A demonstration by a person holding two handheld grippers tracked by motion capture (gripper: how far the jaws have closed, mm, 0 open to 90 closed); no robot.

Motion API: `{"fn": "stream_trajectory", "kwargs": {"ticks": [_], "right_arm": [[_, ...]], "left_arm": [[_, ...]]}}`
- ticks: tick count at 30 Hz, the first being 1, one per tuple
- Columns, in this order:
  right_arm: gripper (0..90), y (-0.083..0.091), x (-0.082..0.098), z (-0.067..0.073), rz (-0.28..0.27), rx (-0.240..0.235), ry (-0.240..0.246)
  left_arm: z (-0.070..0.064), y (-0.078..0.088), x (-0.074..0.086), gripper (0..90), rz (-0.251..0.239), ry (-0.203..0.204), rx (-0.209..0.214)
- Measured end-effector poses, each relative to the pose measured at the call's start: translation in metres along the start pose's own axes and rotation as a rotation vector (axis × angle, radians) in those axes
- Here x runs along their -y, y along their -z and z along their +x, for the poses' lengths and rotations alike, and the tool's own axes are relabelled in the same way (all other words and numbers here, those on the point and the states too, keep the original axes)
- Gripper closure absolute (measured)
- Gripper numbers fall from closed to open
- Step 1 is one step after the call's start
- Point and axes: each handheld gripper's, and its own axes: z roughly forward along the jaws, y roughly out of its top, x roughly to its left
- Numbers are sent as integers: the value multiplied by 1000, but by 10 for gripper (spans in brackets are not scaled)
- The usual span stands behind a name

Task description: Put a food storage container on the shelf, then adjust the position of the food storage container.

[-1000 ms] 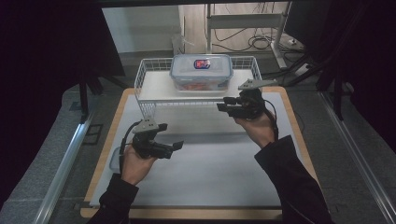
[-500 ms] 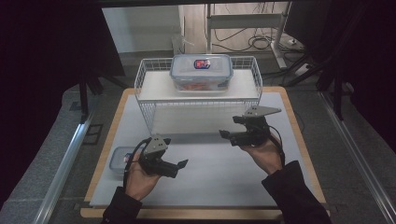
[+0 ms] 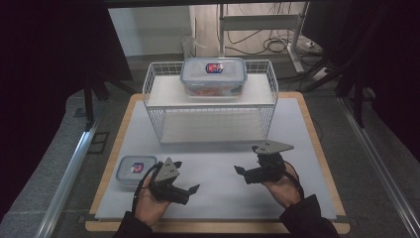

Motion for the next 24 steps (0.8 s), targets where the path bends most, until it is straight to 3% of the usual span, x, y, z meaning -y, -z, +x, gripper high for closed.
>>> {"fn": "stream_trajectory", "kwargs": {"ticks": [3,9,19,24], "right_arm": [[46,-4,15,4,30,-4,-1],[43,-4,33,4,62,-8,-22],[45,-5,38,-1,66,-8,-45],[46,-5,39,-2,72,-1,-46]], "left_arm": [[-3,-3,6,39,30,-11,-22],[-3,-4,8,37,32,8,-20],[4,-2,6,31,42,64,-23],[10,4,4,81,55,82,-71]]}}
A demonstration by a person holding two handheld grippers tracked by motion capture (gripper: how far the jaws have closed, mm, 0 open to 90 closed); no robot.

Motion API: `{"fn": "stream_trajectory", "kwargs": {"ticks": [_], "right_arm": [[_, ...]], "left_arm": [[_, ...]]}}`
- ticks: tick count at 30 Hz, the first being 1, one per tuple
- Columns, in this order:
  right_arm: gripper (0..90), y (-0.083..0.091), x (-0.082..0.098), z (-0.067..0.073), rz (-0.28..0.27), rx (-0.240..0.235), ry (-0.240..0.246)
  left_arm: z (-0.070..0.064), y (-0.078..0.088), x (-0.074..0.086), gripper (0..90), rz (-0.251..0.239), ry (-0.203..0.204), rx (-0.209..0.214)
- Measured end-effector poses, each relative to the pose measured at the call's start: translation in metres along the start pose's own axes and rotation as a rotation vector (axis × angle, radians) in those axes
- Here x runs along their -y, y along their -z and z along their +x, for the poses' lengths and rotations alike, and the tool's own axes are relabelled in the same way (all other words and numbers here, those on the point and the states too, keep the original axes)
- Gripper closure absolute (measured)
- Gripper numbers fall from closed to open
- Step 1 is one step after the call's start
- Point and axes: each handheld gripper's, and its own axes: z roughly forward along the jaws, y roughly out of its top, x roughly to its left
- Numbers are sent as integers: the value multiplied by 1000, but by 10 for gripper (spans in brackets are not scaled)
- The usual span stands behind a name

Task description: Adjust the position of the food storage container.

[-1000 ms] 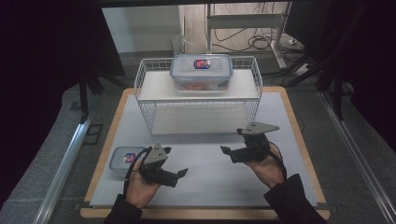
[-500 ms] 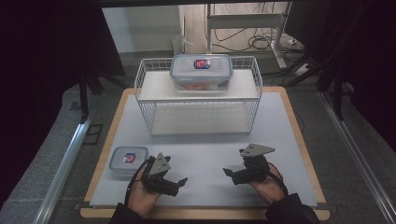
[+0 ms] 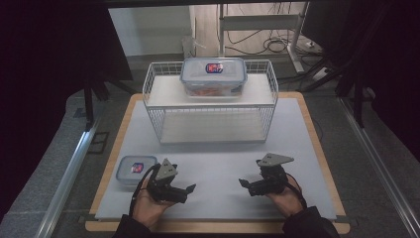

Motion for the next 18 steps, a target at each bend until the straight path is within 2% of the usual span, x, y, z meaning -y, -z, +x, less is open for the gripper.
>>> {"fn": "stream_trajectory", "kwargs": {"ticks": [5,7,8,9,10,11,15,16,17,18], "right_arm": [[47,0,1,-2,0,5,-4],[47,0,1,-3,2,6,-3],[48,0,1,-3,4,7,-2],[48,0,1,-3,4,7,-2],[48,0,1,-3,5,7,-1],[49,0,2,-3,9,6,1],[53,0,2,-4,14,7,5],[54,0,2,-4,15,6,5],[55,-1,2,-4,18,6,7],[56,-1,3,-4,18,5,8]], "left_arm": [[19,17,0,238,-29,61,-34],[29,25,3,368,-36,97,-43],[35,29,5,416,-33,112,-65],[35,29,5,496,-33,112,-65],[41,33,7,496,-25,125,-85],[54,40,12,630,-13,164,-135],[77,55,24,834,-11,238,-220],[77,55,24,874,-11,238,-220],[89,63,30,896,-7,263,-260],[93,66,33,897,-6,272,-275]]}}
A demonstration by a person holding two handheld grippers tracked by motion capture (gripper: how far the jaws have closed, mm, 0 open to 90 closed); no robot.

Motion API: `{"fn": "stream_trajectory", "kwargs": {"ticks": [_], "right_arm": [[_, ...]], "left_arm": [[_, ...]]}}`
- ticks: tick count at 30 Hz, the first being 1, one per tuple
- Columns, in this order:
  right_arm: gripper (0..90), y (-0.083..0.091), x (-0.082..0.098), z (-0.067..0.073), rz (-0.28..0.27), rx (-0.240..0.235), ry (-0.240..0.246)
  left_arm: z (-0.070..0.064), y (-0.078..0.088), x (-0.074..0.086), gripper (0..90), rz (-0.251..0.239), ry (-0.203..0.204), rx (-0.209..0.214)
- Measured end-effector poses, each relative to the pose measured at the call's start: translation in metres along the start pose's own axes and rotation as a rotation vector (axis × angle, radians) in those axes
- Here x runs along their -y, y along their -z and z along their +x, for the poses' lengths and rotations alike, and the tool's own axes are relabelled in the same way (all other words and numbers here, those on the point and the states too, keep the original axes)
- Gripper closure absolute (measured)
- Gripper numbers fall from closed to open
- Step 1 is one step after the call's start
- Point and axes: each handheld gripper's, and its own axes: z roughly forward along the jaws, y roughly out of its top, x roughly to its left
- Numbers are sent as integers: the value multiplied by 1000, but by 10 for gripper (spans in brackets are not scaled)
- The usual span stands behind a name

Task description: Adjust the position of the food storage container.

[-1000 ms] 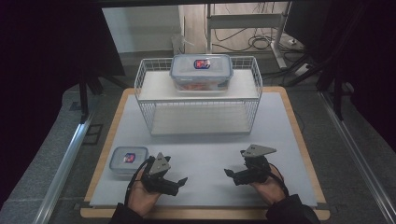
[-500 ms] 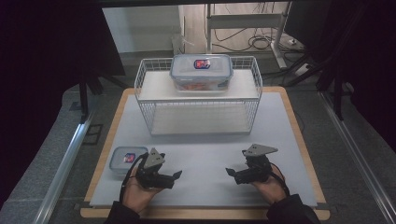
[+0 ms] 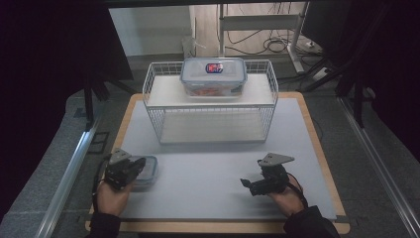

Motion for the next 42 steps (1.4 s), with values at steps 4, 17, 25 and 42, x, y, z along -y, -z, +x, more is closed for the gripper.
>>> {"fn": "stream_trajectory", "kwargs": {"ticks": [4,17,25,42], "right_arm": [[58,0,0,0,4,-1,1],[59,-1,1,-2,8,-1,-4],[59,-1,2,-3,13,-2,-15],[59,-1,3,-7,15,6,-34]], "left_arm": [[19,5,5,898,2,28,-64],[55,2,29,898,94,136,-181],[53,-4,31,898,118,157,-155],[-9,-33,10,898,122,80,50]]}}
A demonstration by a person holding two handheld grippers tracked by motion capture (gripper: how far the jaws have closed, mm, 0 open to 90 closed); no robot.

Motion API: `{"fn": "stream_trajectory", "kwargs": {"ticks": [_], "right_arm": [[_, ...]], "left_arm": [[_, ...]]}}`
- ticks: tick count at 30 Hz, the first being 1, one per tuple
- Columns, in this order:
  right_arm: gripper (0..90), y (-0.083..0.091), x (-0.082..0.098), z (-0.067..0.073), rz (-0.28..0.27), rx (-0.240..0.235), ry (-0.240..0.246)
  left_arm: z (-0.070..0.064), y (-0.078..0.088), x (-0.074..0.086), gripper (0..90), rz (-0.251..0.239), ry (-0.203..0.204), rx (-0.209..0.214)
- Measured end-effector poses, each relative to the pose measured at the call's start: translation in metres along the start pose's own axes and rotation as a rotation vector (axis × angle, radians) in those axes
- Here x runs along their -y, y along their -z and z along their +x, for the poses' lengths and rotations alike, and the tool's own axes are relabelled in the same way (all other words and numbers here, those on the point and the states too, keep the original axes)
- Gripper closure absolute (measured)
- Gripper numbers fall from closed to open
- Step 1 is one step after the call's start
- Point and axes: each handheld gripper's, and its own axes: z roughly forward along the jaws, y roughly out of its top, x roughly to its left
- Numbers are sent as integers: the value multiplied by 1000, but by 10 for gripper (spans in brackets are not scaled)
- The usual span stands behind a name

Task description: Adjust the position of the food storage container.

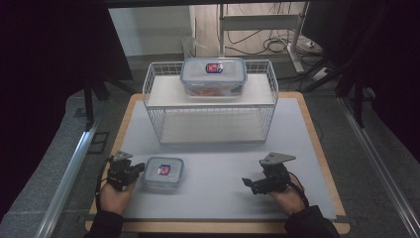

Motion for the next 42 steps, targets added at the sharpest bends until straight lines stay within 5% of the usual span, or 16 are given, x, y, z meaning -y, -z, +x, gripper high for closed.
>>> {"fn": "stream_trajectory", "kwargs": {"ticks": [11,25,35,39,42], "right_arm": [[59,0,0,0,10,3,1],[46,-2,-2,9,29,-12,3],[39,-4,-2,11,70,-37,-24],[65,-1,-1,5,73,-29,-42],[66,0,0,4,75,-29,-42]], "left_arm": [[-41,-14,-6,898,20,-33,132],[-88,-25,-6,897,46,-119,244],[-105,-31,-7,897,49,-131,303],[-109,-31,-7,881,52,-167,324],[-106,-27,-7,842,43,-185,290]]}}
